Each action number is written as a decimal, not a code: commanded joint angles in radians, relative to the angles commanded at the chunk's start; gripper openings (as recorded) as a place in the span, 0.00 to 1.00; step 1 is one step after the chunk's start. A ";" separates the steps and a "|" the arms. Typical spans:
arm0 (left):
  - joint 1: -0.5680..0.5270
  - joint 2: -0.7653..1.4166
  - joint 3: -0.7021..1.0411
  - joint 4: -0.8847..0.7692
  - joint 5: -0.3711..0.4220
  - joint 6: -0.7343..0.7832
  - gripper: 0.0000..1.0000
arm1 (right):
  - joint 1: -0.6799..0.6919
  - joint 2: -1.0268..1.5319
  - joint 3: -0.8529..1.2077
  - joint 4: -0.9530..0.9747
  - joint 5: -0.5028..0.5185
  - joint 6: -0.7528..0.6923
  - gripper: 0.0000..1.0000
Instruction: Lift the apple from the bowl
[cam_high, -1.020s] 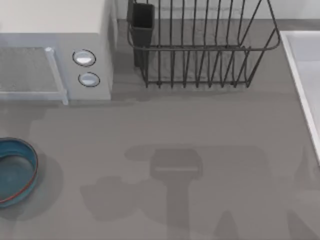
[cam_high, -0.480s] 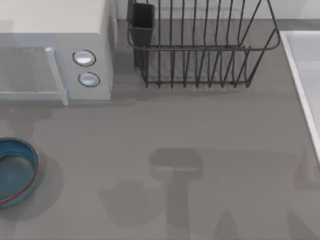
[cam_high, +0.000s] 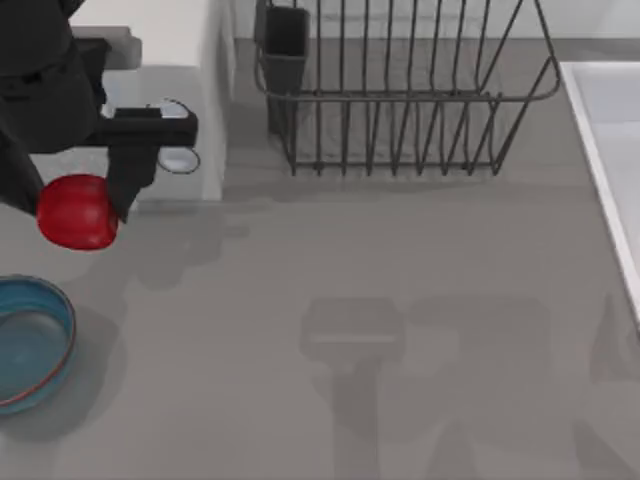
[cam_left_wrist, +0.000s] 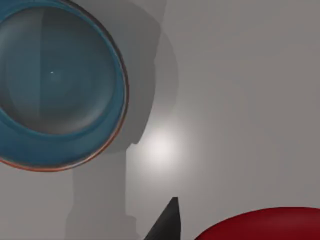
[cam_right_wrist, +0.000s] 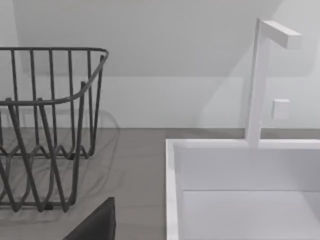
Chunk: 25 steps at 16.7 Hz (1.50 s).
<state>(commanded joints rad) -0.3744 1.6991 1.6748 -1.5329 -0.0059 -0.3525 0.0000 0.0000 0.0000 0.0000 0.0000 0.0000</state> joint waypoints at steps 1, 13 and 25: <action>-0.073 -0.002 -0.039 0.032 0.001 -0.073 0.00 | 0.000 0.000 0.000 0.000 0.000 0.000 1.00; -0.336 -0.017 -0.217 0.181 0.006 -0.337 0.00 | 0.000 0.000 0.000 0.000 0.000 0.000 1.00; -0.335 0.059 -0.569 0.614 0.006 -0.334 0.00 | 0.000 0.000 0.000 0.000 0.000 0.000 1.00</action>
<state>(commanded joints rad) -0.7095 1.7580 1.1057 -0.9185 0.0003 -0.6865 0.0000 0.0000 0.0000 0.0000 0.0000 0.0000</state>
